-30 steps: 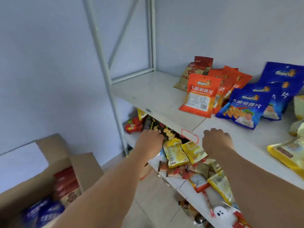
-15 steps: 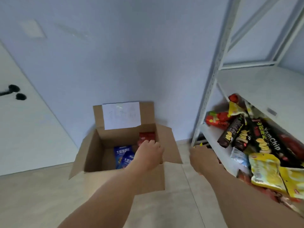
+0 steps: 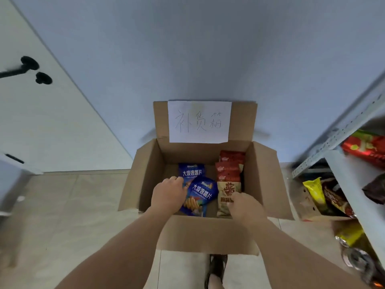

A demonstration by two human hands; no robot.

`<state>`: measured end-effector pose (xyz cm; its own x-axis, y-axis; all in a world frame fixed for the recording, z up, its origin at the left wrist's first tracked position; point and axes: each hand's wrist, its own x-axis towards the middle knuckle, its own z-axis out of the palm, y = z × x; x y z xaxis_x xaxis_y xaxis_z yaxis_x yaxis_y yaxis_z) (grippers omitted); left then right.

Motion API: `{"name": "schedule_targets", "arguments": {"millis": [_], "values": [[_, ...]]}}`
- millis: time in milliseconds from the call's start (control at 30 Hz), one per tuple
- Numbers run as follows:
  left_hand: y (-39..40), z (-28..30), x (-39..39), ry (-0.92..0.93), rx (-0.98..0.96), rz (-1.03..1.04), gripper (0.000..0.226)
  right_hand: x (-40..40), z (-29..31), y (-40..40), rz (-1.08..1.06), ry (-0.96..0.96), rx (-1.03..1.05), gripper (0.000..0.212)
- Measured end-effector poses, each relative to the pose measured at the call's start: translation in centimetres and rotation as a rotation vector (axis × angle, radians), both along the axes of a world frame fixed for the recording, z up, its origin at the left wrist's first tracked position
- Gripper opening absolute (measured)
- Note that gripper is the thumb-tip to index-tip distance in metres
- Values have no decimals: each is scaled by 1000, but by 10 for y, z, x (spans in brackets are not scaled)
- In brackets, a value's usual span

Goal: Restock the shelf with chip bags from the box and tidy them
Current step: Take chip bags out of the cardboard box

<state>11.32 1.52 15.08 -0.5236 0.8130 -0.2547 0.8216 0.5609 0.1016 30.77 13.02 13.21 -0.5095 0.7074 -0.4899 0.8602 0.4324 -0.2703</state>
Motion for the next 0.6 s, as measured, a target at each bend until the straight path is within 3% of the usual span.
{"name": "schedule_targets", "arguments": {"millis": [200, 367, 467, 600], "values": [[69, -96, -75, -282, 24, 362, 40, -77, -120, 42, -172, 45, -325, 26], [112, -197, -122, -631, 65, 710, 61, -123, -225, 43, -555, 141, -615, 25], [133, -267, -143, -755, 4, 876, 71, -141, -284, 39, -780, 155, -718, 41], [153, -346, -160, -899, -38, 997, 58, -151, -357, 34, -913, 149, -736, 80]]}}
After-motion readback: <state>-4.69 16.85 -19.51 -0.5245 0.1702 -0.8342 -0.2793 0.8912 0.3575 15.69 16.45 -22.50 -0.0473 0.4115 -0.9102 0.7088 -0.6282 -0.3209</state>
